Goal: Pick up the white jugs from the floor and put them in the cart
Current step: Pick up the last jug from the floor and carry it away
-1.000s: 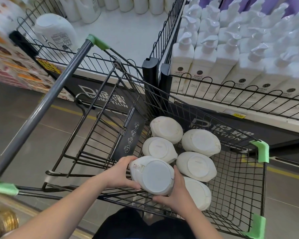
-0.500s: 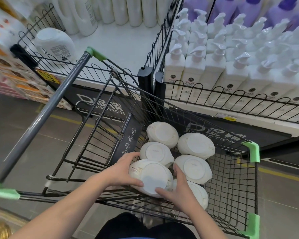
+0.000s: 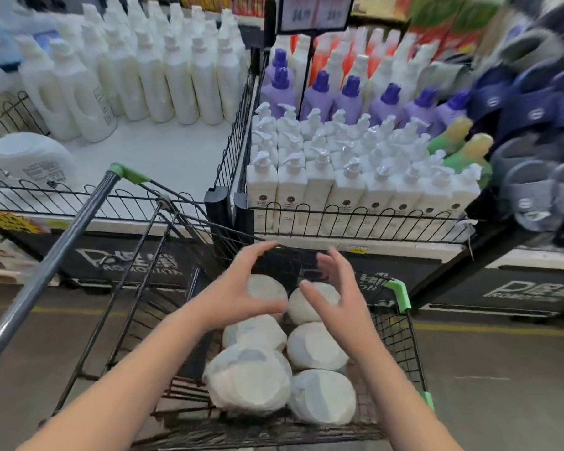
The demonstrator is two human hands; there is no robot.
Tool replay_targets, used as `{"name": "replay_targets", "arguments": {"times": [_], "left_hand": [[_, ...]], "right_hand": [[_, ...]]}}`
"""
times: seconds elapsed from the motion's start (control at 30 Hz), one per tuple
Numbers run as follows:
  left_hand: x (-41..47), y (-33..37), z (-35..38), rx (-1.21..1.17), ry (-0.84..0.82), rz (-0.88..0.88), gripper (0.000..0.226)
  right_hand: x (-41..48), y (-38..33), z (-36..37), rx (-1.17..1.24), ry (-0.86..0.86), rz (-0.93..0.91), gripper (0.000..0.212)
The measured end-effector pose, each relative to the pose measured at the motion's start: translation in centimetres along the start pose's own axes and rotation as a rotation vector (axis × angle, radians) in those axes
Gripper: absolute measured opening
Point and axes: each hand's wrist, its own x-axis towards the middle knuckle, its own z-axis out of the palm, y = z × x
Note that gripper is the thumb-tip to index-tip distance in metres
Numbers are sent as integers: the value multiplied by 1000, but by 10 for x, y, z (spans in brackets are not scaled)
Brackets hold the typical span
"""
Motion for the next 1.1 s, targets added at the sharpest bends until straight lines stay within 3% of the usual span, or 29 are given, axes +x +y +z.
{"name": "replay_targets", "arguments": {"times": [0.27, 0.53, 0.8, 1.1], "left_hand": [[32, 97, -26, 23, -38, 398, 99], [49, 193, 9, -52, -104, 648, 82], [68, 279, 113, -144, -255, 789, 64], [96, 390, 290, -203, -404, 850, 65]], "right_hand": [[-17, -84, -51, 18, 242, -186, 81], [-76, -113, -133, -9, 474, -270, 81], [-135, -78, -243, -11, 724, -270, 67], [-206, -20, -418, -31, 938, -278, 63]]}}
